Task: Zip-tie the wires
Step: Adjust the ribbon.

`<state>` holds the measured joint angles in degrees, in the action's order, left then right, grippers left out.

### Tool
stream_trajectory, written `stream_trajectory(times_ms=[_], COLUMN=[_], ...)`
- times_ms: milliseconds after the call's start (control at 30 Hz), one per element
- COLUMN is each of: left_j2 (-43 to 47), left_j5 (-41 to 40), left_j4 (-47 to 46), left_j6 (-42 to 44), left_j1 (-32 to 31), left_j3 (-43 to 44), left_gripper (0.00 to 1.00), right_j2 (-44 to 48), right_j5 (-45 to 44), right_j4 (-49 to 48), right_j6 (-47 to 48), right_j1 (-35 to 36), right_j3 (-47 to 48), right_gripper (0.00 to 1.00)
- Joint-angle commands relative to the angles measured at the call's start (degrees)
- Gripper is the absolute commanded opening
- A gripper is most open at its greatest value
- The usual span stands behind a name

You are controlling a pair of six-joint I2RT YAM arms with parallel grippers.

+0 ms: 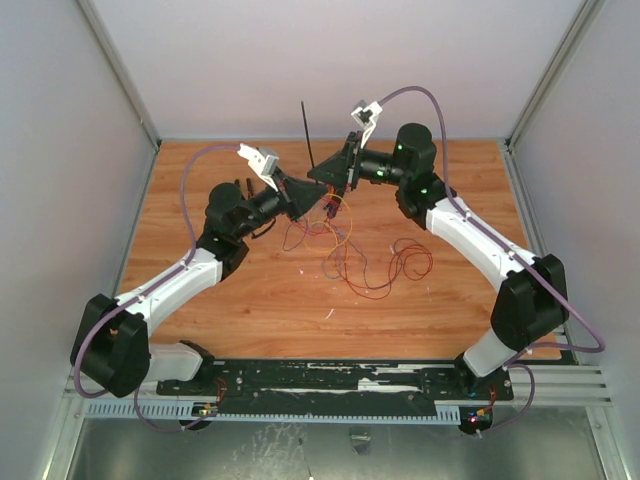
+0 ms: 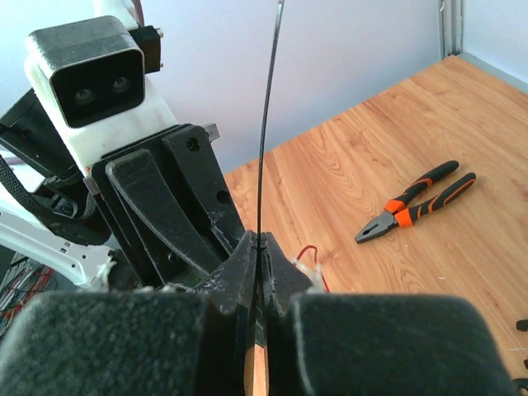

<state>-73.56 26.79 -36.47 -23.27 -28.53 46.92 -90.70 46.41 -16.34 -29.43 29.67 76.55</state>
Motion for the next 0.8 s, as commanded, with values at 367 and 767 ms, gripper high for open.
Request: stream_trajectory(times_ms=[367, 767], left_j2=[-3.15, -5.07], left_j5=[1.43, 0.60], left_j4=[-0.45, -0.36], left_j6=[0.04, 0.15], left_j1=[-1.56, -2.91], left_j3=[-2.50, -3.71], left_gripper=[0.11, 0.13], right_j2=[-0.36, 0.03], right_j5=[-2.51, -3.01], right_j4=[3.04, 4.37], right_j6=[2.61, 3.15], right_j1=[0.48, 0.39], right_j3=[10.03, 12.50], right_gripper=[0.00, 0.00])
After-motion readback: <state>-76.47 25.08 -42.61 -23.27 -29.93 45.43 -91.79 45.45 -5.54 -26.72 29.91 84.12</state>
